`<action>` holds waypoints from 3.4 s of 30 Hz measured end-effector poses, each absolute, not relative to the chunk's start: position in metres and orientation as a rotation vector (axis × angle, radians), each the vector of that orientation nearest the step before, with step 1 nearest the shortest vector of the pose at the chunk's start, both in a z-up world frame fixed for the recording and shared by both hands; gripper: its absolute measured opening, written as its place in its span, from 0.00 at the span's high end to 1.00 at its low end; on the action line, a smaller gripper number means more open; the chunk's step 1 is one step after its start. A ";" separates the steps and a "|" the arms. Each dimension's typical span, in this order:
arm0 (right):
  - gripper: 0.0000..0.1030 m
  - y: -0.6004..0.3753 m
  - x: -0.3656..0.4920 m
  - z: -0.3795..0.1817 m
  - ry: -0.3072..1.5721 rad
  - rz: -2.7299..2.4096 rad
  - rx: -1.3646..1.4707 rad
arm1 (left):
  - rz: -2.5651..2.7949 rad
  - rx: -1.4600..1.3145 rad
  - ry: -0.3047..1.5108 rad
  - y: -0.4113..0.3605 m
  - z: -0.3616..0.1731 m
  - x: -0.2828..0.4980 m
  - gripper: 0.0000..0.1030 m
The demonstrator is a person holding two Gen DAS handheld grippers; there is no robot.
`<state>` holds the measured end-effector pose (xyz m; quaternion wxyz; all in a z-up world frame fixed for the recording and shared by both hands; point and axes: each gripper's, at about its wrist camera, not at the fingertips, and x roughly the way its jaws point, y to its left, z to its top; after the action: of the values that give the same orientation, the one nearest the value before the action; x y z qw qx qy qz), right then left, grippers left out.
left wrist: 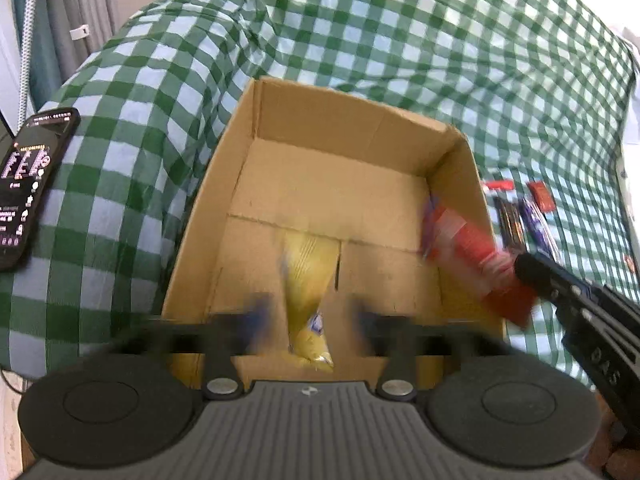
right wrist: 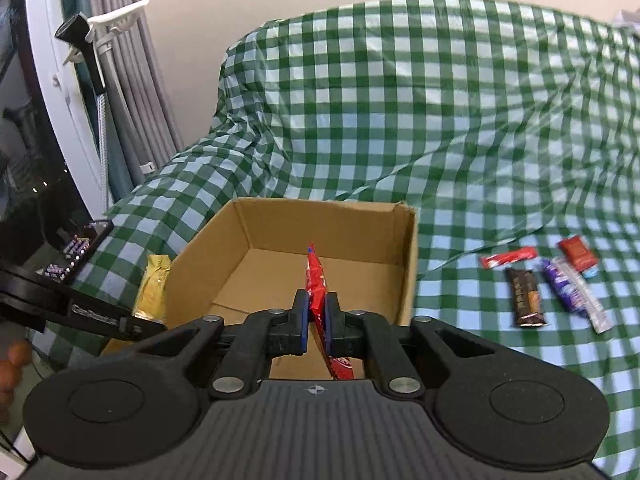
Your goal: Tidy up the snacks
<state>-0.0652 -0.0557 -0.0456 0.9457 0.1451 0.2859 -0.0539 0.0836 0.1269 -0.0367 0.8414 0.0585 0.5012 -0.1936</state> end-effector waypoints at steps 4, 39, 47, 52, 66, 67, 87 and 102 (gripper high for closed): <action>0.40 -0.063 -0.057 -0.051 0.580 -0.104 0.355 | -0.366 0.142 1.023 0.128 -0.035 0.087 0.00; 0.01 -0.375 -0.171 -0.172 0.628 -0.949 0.484 | -0.696 0.461 1.120 -0.235 -0.168 0.065 0.00; 0.01 -0.431 -0.132 -0.244 0.599 -0.956 0.436 | -0.694 0.526 1.097 -0.274 -0.247 0.095 0.00; 0.00 -0.450 -0.097 -0.282 0.638 -0.924 0.391 | -0.730 0.479 0.965 -0.275 -0.254 0.103 0.00; 0.00 -0.442 -0.090 -0.276 0.624 -0.937 0.370 | -0.895 0.354 0.616 -0.244 -0.277 0.087 0.00; 0.00 -0.442 -0.090 -0.276 0.626 -0.938 0.367 | -0.896 0.352 0.618 -0.245 -0.276 0.089 0.00; 0.00 -0.441 -0.089 -0.276 0.626 -0.938 0.368 | -0.895 0.352 0.617 -0.245 -0.275 0.090 0.00; 0.00 -0.441 -0.089 -0.276 0.627 -0.938 0.368 | -0.895 0.351 0.618 -0.244 -0.276 0.089 0.00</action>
<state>-0.0887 -0.4407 -0.2760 0.8291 0.1735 0.2953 -0.4418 0.0889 -0.2442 -0.2756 0.8411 0.1663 0.2922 -0.4236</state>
